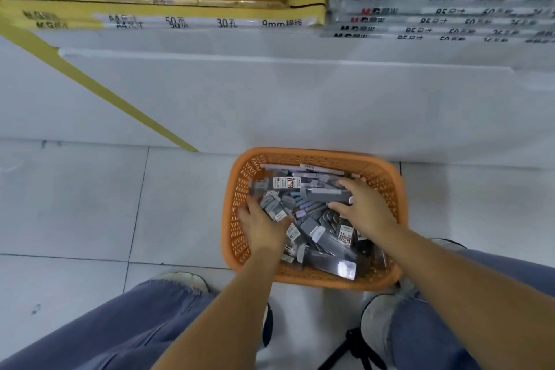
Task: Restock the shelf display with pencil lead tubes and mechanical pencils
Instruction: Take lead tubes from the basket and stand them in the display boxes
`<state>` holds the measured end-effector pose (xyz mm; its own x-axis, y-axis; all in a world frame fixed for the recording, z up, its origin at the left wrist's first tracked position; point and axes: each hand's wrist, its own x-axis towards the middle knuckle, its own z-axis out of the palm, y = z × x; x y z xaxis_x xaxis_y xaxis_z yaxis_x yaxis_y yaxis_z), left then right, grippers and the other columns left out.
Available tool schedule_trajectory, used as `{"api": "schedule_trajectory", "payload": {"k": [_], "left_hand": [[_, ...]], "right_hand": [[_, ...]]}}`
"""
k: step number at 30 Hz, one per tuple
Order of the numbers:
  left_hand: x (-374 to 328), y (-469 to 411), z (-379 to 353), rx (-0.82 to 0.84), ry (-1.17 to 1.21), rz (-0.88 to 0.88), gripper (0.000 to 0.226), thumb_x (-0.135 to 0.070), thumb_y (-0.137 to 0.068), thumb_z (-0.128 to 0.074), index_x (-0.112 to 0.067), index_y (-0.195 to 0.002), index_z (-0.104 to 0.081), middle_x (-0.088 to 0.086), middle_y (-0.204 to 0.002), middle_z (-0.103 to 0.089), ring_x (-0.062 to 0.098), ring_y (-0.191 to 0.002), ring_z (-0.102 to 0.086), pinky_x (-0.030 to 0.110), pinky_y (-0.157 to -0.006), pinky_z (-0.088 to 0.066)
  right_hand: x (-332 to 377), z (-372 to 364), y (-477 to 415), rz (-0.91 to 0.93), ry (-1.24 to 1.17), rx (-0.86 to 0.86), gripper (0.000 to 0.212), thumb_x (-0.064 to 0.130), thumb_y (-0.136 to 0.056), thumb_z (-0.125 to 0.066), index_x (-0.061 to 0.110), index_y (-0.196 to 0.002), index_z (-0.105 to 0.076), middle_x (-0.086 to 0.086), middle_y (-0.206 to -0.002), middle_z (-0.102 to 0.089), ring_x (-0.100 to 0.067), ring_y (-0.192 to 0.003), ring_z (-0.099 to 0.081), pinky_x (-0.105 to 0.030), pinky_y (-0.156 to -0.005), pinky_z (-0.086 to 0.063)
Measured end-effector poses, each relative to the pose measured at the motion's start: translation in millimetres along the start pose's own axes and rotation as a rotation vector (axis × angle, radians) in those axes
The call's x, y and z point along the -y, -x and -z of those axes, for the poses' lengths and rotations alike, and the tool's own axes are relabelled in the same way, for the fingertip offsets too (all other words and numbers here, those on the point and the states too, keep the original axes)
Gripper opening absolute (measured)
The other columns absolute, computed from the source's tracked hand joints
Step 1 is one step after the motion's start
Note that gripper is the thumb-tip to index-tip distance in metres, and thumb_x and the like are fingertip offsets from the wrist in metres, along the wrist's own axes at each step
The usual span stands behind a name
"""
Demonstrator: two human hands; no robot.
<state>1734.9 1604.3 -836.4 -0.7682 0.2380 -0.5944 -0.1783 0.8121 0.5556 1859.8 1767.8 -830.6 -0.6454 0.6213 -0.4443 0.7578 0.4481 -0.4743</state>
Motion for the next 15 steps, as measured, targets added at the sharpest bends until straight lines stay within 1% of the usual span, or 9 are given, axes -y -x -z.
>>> {"api": "schedule_trajectory", "payload": {"k": [4,6,7,8,10,12,13,14,15], "left_hand": [[-1,-3,2,-0.033,0.065,0.001,0.066,-0.022,-0.078,-0.085,-0.020,-0.134,-0.051,0.002,-0.128,-0.047,0.028,-0.121,-0.051,0.043,-0.109,-0.041],[0,-3,5,-0.042,0.138,-0.012,0.057,-0.020,-0.078,-0.085,-0.023,-0.127,-0.055,-0.004,-0.121,-0.053,0.024,-0.113,-0.057,0.043,-0.105,-0.048],[0,-2,7,-0.044,0.175,-0.010,0.053,-0.018,-0.079,-0.085,-0.025,-0.124,-0.057,-0.004,-0.119,-0.057,0.023,-0.109,-0.060,0.042,-0.100,-0.051],[1,-2,9,-0.044,0.217,0.000,0.049,-0.017,-0.080,-0.083,-0.028,-0.120,-0.057,-0.005,-0.116,-0.061,0.022,-0.106,-0.062,0.040,-0.094,-0.054],[1,0,14,-0.038,0.311,0.021,0.042,-0.015,-0.084,-0.080,-0.038,-0.111,-0.056,-0.011,-0.108,-0.066,0.016,-0.099,-0.065,0.026,-0.075,-0.055],[-2,4,21,-0.032,0.380,0.022,0.040,-0.016,-0.087,-0.077,-0.047,-0.099,-0.054,-0.023,-0.098,-0.063,0.005,-0.088,-0.064,0.010,-0.056,-0.047],[-4,5,25,-0.025,0.402,0.024,0.040,-0.017,-0.087,-0.077,-0.048,-0.096,-0.054,-0.027,-0.094,-0.061,0.001,-0.083,-0.063,0.008,-0.053,-0.045],[-5,7,29,-0.011,0.419,0.028,0.039,-0.018,-0.087,-0.077,-0.048,-0.095,-0.054,-0.028,-0.093,-0.060,0.002,-0.081,-0.065,0.011,-0.053,-0.048],[-7,9,33,0.009,0.446,0.036,0.037,-0.019,-0.087,-0.077,-0.046,-0.096,-0.056,-0.026,-0.094,-0.062,0.005,-0.079,-0.069,0.019,-0.056,-0.054]], "right_hand": [[1,1,5,-0.023,-0.050,-0.014,0.052,0.038,-0.085,-0.072,0.025,-0.133,-0.056,0.006,-0.128,-0.063,-0.015,-0.108,-0.062,-0.027,-0.089,-0.048],[3,2,5,-0.084,-0.140,-0.003,0.045,0.035,-0.085,-0.071,0.027,-0.128,-0.060,0.012,-0.117,-0.066,-0.005,-0.093,-0.065,-0.020,-0.076,-0.049],[4,3,4,-0.121,-0.202,0.019,0.040,0.033,-0.085,-0.071,0.030,-0.123,-0.061,0.016,-0.109,-0.067,0.003,-0.082,-0.064,-0.015,-0.067,-0.048],[4,4,3,-0.156,-0.262,0.046,0.036,0.030,-0.084,-0.072,0.033,-0.119,-0.062,0.017,-0.103,-0.068,0.006,-0.075,-0.063,-0.013,-0.062,-0.047],[5,10,-2,-0.190,-0.332,0.088,0.038,0.028,-0.081,-0.074,0.033,-0.117,-0.064,0.016,-0.097,-0.068,0.002,-0.074,-0.065,-0.015,-0.059,-0.049],[10,22,-5,-0.206,-0.342,0.125,0.046,0.027,-0.079,-0.078,0.030,-0.123,-0.064,0.019,-0.090,-0.065,-0.007,-0.073,-0.069,-0.023,-0.059,-0.056],[12,27,-5,-0.208,-0.346,0.134,0.049,0.028,-0.079,-0.079,0.029,-0.125,-0.063,0.019,-0.089,-0.064,-0.010,-0.072,-0.069,-0.027,-0.061,-0.059],[15,33,-4,-0.197,-0.336,0.126,0.050,0.029,-0.079,-0.079,0.029,-0.126,-0.063,0.017,-0.093,-0.066,-0.007,-0.073,-0.068,-0.025,-0.061,-0.059],[20,38,-2,-0.169,-0.302,0.092,0.049,0.031,-0.080,-0.078,0.030,-0.126,-0.063,0.016,-0.099,-0.067,0.001,-0.074,-0.064,-0.017,-0.059,-0.054]]}}
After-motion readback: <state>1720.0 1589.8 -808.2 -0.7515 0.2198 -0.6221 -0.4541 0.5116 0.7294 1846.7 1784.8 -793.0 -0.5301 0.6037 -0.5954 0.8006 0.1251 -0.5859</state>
